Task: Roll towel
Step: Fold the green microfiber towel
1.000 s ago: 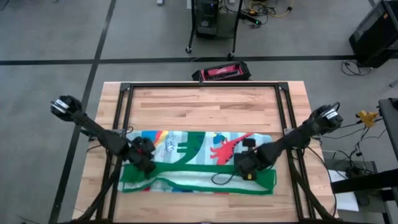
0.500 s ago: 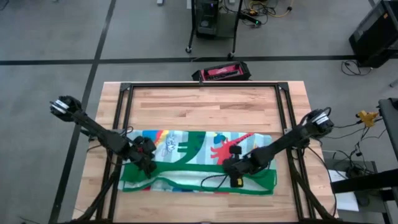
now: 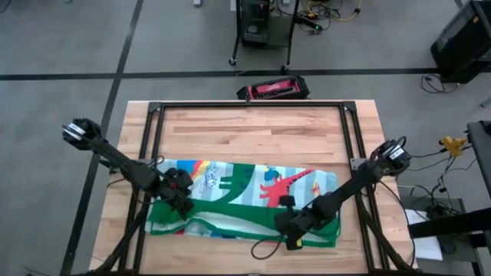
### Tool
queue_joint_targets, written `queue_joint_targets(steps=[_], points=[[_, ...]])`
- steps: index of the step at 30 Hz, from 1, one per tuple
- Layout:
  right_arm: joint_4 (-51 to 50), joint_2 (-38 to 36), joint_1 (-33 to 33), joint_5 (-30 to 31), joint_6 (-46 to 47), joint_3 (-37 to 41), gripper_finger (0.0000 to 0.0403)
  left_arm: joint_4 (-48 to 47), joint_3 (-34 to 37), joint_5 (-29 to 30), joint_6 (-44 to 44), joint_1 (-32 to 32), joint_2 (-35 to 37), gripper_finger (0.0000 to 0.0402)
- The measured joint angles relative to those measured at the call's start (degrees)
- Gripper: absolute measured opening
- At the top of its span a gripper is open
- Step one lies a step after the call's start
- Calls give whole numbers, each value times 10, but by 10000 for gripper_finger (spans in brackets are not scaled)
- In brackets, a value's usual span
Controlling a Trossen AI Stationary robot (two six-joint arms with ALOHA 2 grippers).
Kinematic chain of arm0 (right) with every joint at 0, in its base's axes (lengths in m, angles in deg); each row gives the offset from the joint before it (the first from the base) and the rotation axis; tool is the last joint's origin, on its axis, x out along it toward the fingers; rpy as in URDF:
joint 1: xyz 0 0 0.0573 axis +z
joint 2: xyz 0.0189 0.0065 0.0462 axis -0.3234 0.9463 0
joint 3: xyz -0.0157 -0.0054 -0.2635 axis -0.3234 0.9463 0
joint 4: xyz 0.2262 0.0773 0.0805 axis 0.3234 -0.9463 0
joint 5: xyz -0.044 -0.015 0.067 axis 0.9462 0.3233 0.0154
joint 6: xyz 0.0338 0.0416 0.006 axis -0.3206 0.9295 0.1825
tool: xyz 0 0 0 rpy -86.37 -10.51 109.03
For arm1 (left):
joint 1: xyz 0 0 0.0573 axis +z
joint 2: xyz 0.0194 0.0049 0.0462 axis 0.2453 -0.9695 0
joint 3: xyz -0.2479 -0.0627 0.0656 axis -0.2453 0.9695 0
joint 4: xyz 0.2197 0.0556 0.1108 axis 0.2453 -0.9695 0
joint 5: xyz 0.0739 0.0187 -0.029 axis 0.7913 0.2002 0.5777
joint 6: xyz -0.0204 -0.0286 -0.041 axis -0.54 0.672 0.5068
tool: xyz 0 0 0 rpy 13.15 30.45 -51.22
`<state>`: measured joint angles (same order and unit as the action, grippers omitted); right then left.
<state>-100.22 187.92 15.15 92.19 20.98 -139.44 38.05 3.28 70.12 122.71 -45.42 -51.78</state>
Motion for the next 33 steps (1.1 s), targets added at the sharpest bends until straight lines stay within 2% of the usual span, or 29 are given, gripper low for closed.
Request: queue_joint_targets(steps=[4, 10, 15, 17, 20, 22, 24, 26, 28, 33], points=[[3, 5, 11, -35, 19, 0, 0, 0, 0, 0, 1, 0, 0, 0], [30, -5, 32, -41, 21, 0, 0, 0, 0, 0, 1, 0, 0, 0], [0, -27, 46, -52, 51, 1, 0, -1, 0, 0, 1, 0, 0, 0], [-30, -50, 58, -29, 70, 0, 0, -1, 0, -1, 1, 0, 0, 0], [-117, -86, 85, 48, 116, 0, 0, -2, 0, -4, 1, 0, 0, 0], [-189, -106, 102, 84, 174, 0, 0, -2, 0, -4, 2, 0, 0, 0], [-259, -112, 115, 88, 248, 0, 0, -2, 0, -4, 4, 0, 0, 0], [-299, -107, 126, 73, 313, 4, 0, -2, 0, -4, 4, 0, 0, 0], [-294, -98, 133, 40, 337, 7, 0, -2, 0, -4, 4, 0, 0, 0], [-174, -68, 142, -70, 309, 7, 0, -2, 0, -2, 9, 0, 0, 0]])
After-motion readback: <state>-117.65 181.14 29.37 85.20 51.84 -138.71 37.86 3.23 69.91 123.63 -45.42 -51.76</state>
